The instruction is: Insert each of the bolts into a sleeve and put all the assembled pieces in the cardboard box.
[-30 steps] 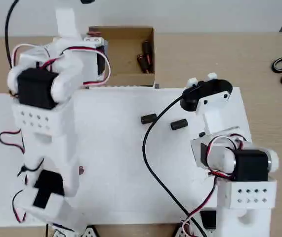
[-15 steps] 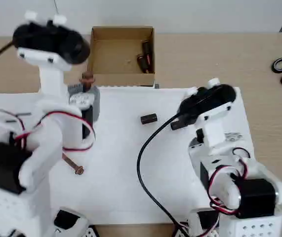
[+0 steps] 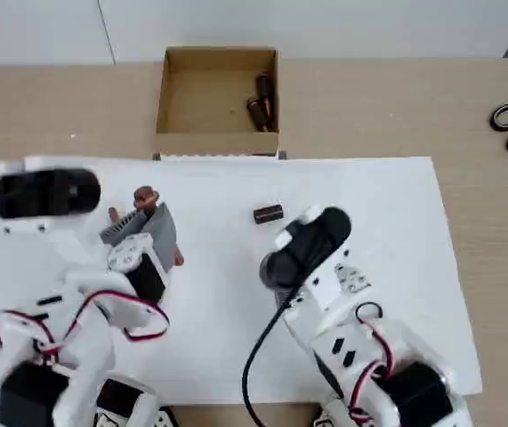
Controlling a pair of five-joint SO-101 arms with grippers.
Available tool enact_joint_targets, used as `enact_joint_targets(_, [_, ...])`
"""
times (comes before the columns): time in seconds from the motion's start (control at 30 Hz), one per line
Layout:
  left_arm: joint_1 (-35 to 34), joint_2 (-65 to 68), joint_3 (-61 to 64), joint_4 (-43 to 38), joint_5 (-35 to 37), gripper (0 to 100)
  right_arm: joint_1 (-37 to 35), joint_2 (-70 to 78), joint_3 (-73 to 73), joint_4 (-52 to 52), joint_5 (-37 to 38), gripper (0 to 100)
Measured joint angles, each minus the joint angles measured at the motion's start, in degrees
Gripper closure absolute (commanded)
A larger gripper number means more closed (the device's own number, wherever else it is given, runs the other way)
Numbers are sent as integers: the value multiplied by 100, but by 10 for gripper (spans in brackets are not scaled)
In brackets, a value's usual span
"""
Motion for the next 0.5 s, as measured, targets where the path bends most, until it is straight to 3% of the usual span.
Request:
enact_joint_targets(0.17, [0,-1776,1952,-1222,26,993,-149,-712,686,-114,0,995])
enact_joint_targets(0.27, [0,-2716,2822,-1565,44,993,-132,-1055,1081,-132,0,995])
enact_joint_targets(0.5, [-79,-2787,3086,-1916,1046,993,-158,-1846,1925,-492,0,995])
